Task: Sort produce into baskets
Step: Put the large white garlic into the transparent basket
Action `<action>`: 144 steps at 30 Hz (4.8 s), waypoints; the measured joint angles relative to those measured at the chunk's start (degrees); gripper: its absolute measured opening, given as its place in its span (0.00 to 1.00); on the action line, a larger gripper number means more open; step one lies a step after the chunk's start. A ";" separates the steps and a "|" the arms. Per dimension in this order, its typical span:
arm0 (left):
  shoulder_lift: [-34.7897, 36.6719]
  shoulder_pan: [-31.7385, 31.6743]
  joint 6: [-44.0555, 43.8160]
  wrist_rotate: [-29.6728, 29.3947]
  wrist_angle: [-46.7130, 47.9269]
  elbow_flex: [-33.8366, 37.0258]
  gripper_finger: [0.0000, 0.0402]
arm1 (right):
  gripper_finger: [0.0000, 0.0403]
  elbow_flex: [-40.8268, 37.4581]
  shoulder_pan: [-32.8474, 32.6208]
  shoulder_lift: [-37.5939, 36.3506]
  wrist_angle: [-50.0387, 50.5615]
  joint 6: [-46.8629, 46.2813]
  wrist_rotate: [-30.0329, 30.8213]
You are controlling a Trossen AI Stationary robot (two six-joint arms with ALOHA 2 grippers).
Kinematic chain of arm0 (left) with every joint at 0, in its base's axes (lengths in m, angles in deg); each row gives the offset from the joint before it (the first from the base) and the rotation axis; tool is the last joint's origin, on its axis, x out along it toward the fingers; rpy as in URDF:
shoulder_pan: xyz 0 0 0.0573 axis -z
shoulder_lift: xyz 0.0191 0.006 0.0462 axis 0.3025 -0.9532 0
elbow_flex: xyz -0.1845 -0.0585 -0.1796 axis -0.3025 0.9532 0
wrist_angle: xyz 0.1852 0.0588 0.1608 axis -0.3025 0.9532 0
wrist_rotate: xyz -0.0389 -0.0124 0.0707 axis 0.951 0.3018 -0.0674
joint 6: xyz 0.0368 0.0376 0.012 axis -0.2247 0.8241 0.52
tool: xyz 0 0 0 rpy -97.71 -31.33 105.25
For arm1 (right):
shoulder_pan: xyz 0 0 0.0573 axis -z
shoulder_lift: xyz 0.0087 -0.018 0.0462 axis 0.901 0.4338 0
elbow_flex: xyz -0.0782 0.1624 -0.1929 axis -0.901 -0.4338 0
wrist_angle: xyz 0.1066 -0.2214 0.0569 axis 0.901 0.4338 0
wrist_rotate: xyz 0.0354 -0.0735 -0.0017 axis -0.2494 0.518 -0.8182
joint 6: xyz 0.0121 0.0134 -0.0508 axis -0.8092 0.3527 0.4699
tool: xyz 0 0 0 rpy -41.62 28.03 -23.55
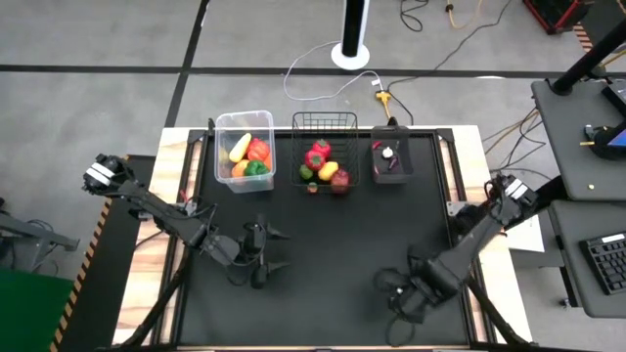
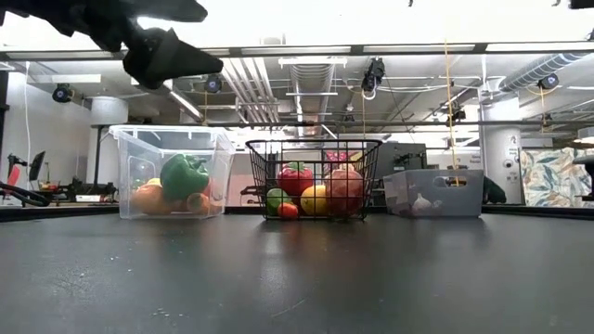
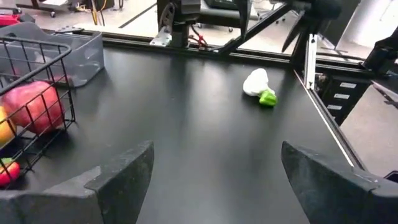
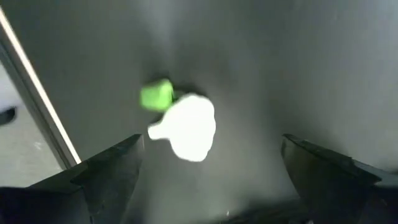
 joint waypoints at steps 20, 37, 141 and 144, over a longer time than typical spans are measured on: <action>0.00 0.00 1.88 0.02 0.12 -3.66 0.83 | 0.91 -17.20 -9.05 0.04 -17.29 -10.11 2.32; -2.54 -0.24 1.86 0.00 -1.54 -3.66 0.83 | 0.78 -20.96 -9.05 0.04 -22.61 -9.48 2.48; -14.45 0.31 25.71 12.79 -27.76 -8.19 0.35 | 0.61 -21.63 20.00 -8.01 -85.59 54.47 2.52; -12.61 0.33 24.01 9.37 -23.62 -8.16 0.35 | 0.65 -19.66 20.00 -9.04 -79.65 53.32 4.95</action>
